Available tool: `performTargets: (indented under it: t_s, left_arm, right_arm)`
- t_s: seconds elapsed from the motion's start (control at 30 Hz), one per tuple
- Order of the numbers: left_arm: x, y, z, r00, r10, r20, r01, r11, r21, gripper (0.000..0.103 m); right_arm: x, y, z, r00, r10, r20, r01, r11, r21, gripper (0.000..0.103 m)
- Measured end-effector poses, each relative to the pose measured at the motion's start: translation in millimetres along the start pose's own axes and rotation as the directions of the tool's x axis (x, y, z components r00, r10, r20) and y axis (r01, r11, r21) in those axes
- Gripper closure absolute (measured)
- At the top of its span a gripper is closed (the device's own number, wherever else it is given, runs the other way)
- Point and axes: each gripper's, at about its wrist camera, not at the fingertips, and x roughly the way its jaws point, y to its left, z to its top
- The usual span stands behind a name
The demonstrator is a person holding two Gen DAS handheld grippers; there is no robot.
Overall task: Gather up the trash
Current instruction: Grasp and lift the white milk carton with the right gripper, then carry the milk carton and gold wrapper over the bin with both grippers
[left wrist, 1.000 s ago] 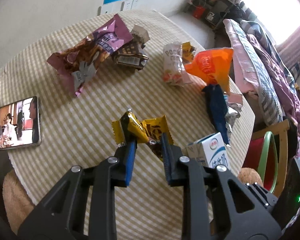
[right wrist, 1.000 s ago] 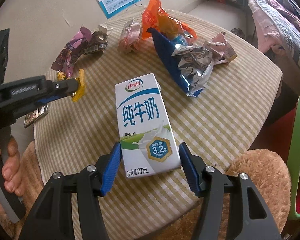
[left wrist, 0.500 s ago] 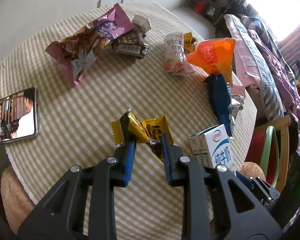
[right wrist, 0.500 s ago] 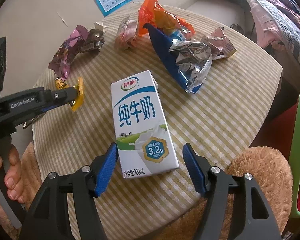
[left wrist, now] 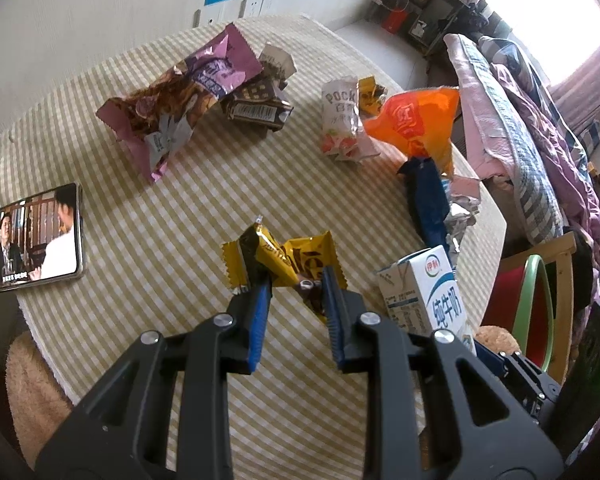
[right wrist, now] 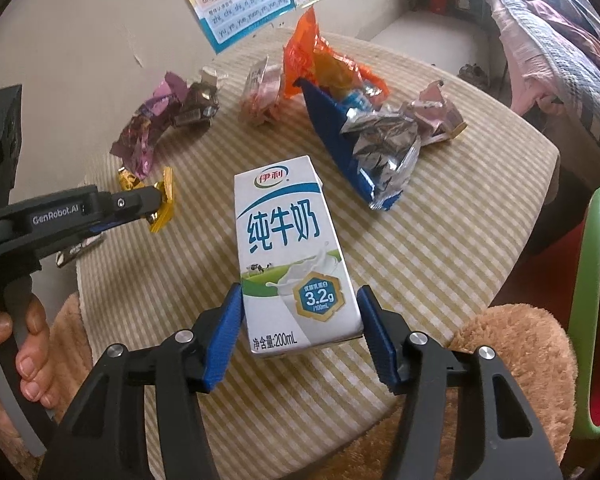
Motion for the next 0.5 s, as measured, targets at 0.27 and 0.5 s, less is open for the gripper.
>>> performTargets:
  t_s: [0.27,0.5]
  left_arm:
    - [-17.3,-8.5,0.1,0.999,-0.021,0.029,0.021,1.000,0.010,0.078]
    - [-24.2,-32.8,-3.4,0.998,-0.060,0.030,0.059,0.997,0.059,0.078]
  right_arm:
    - [-26.6,-11.8,6.5,0.996,0.007,0.088,-0.011,0.999,0.052,0.048]
    - [-55.3,-35.6,7.4,0.987,-0.003,0.159,-0.017,0.992,0.128,0.049]
